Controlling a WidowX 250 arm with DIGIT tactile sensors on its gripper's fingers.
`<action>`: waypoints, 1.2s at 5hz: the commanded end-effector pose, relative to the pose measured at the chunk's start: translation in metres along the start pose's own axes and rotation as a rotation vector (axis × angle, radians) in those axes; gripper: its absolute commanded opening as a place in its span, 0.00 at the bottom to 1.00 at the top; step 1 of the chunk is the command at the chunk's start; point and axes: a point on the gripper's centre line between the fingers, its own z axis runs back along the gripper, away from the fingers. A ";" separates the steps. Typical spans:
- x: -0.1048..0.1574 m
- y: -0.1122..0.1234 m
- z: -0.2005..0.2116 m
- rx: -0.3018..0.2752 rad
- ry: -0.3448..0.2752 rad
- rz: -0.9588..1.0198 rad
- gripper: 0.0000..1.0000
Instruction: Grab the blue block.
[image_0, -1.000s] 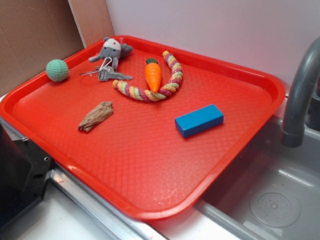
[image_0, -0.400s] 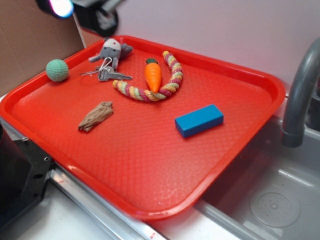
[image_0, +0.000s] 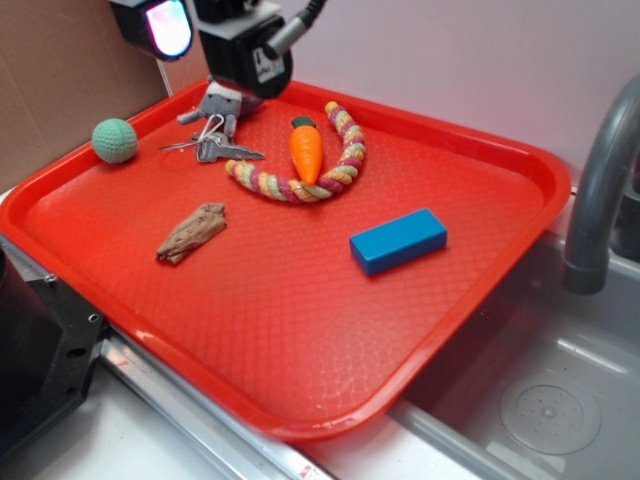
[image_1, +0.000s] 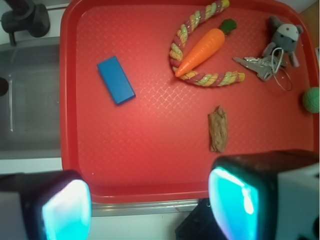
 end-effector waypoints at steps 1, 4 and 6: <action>0.080 0.003 -0.083 0.042 -0.030 -0.161 1.00; 0.071 -0.047 -0.123 0.004 -0.094 -0.325 1.00; 0.068 -0.042 -0.150 -0.026 -0.024 -0.341 1.00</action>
